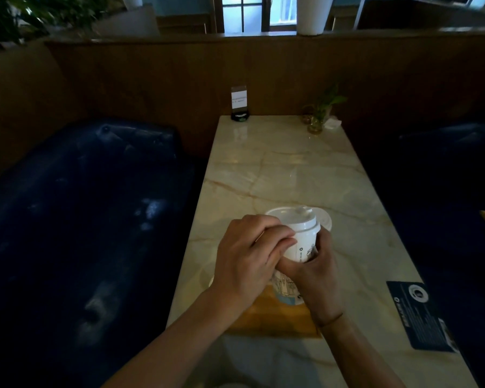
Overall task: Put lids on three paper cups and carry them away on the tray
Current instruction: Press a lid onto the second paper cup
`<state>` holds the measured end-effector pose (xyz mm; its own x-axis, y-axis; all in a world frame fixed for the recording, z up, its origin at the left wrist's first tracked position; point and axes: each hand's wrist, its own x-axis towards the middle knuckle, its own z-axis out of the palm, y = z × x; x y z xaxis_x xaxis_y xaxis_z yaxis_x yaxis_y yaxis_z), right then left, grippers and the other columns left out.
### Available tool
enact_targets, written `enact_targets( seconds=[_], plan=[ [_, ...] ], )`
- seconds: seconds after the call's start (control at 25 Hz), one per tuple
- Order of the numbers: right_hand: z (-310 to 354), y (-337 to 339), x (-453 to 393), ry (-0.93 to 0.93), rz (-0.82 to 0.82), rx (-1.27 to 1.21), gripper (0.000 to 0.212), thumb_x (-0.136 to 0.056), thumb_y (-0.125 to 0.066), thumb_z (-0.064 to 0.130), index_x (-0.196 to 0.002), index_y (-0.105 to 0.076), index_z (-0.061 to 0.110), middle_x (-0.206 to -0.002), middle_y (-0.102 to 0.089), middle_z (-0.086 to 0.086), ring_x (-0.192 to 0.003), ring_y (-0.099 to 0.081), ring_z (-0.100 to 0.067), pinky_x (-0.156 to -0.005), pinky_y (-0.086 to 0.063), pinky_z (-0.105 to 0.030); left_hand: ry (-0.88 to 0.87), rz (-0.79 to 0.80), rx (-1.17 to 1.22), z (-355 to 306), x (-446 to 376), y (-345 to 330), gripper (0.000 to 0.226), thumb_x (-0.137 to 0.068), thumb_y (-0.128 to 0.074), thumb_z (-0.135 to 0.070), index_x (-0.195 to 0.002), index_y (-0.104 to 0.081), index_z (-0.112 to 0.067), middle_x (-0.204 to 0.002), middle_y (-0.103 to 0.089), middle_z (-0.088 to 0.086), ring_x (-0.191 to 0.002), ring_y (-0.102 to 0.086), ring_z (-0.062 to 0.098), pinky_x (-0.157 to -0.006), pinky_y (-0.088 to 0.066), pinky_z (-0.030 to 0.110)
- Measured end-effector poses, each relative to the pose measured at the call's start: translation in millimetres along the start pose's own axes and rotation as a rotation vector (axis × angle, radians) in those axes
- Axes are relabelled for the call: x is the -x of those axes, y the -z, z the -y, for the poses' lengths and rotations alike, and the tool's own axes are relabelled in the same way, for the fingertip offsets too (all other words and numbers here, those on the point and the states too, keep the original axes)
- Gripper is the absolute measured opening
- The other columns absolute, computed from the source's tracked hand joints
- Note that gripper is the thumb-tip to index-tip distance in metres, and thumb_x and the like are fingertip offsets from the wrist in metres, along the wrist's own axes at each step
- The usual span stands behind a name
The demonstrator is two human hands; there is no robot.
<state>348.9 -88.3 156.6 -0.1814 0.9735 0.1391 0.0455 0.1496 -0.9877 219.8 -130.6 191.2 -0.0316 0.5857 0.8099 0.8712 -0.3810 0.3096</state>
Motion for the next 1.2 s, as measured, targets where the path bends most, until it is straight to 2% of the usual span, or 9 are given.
enact_targets(
  seconds=[0.12,0.2,0.32,0.4,0.6,0.84,0.96,1.04,1.2],
  plan=[
    [2.1,4.2,4.3,-0.028,0.014,-0.071,0.071,-0.051,-0.087,0.038,-0.114,-0.055,0.031,-0.099,-0.075,0.014,-0.085,-0.074,-0.005,-0.065,-0.059,-0.020,-0.018,-0.005,0.027,2.0,0.9,1.3,0.014,-0.090,-0.073,-0.025,-0.094,-0.075,-0.012,-0.094,-0.070,0.003,-0.083,-0.065,0.018,-0.070,-0.055,0.041],
    [4.6,6.7,7.2,-0.065,0.051,-0.123,0.071,-0.051,-0.088,0.039,-0.115,-0.057,0.029,-0.103,-0.076,0.006,-0.088,-0.075,-0.013,-0.068,-0.062,-0.027,-0.017,-0.018,0.073,3.9,1.1,2.9,0.014,-0.090,-0.073,-0.027,-0.095,-0.073,-0.014,-0.097,-0.068,0.000,-0.084,-0.065,0.017,-0.070,-0.055,0.041],
    [7.3,13.7,8.8,-0.144,0.135,-0.212,0.074,-0.054,-0.090,0.033,-0.119,-0.060,0.021,-0.108,-0.075,-0.010,-0.096,-0.075,-0.029,-0.077,-0.063,-0.047,0.000,-0.019,0.141,6.5,1.5,6.1,0.013,-0.089,-0.073,-0.029,-0.097,-0.069,-0.019,-0.100,-0.064,-0.006,-0.088,-0.063,0.012,-0.073,-0.054,0.040],
    [8.0,18.3,7.4,-0.186,0.192,-0.263,0.076,-0.054,-0.090,0.027,-0.122,-0.059,0.014,-0.109,-0.074,-0.016,-0.098,-0.073,-0.036,-0.081,-0.061,-0.053,0.027,0.000,0.170,8.2,2.3,9.2,0.014,-0.090,-0.072,-0.031,-0.099,-0.067,-0.021,-0.102,-0.062,-0.009,-0.090,-0.062,0.009,-0.075,-0.054,0.039],
    [8.1,27.1,5.2,-0.272,0.309,-0.345,0.072,-0.059,-0.086,0.011,-0.125,-0.059,0.004,-0.112,-0.072,-0.024,-0.104,-0.070,-0.043,-0.086,-0.059,-0.052,0.076,0.033,0.221,9.8,6.4,13.7,0.014,-0.090,-0.070,-0.034,-0.099,-0.068,-0.023,-0.102,-0.063,-0.009,-0.090,-0.064,0.012,-0.076,-0.055,0.039],
    [11.7,33.6,3.5,-0.309,0.392,-0.413,0.062,-0.068,-0.072,-0.001,-0.127,-0.057,-0.001,-0.115,-0.070,-0.029,-0.099,-0.071,-0.038,-0.077,-0.061,-0.040,0.132,0.029,0.311,12.7,9.4,18.2,0.012,-0.091,-0.071,-0.031,-0.097,-0.070,-0.020,-0.099,-0.065,-0.006,-0.089,-0.066,0.015,-0.075,-0.056,0.042],
    [11.3,30.5,1.6,-0.314,0.380,-0.429,0.069,-0.068,-0.073,-0.003,-0.133,-0.050,0.005,-0.119,-0.070,-0.025,-0.106,-0.070,-0.040,-0.082,-0.062,-0.045,0.126,0.031,0.311,15.4,8.3,16.9,0.012,-0.092,-0.071,-0.029,-0.096,-0.071,-0.018,-0.099,-0.064,-0.006,-0.090,-0.065,0.014,-0.075,-0.056,0.041],
    [10.7,27.8,-1.9,-0.310,0.350,-0.404,0.077,-0.067,-0.082,-0.007,-0.134,-0.046,0.011,-0.120,-0.069,-0.024,-0.109,-0.069,-0.041,-0.085,-0.061,-0.049,0.098,0.027,0.278,17.8,5.7,13.5,0.014,-0.092,-0.071,-0.027,-0.095,-0.072,-0.013,-0.099,-0.063,-0.004,-0.089,-0.065,0.015,-0.075,-0.056,0.041],
    [6.4,22.1,-9.5,-0.224,0.313,-0.206,0.082,-0.063,-0.088,0.000,-0.133,-0.047,0.010,-0.122,-0.068,-0.020,-0.109,-0.069,-0.034,-0.091,-0.059,-0.053,-0.012,0.043,0.106,19.1,2.4,7.5,0.015,-0.091,-0.072,-0.023,-0.091,-0.074,-0.009,-0.095,-0.066,0.001,-0.083,-0.065,0.019,-0.073,-0.054,0.041]
  ],
)
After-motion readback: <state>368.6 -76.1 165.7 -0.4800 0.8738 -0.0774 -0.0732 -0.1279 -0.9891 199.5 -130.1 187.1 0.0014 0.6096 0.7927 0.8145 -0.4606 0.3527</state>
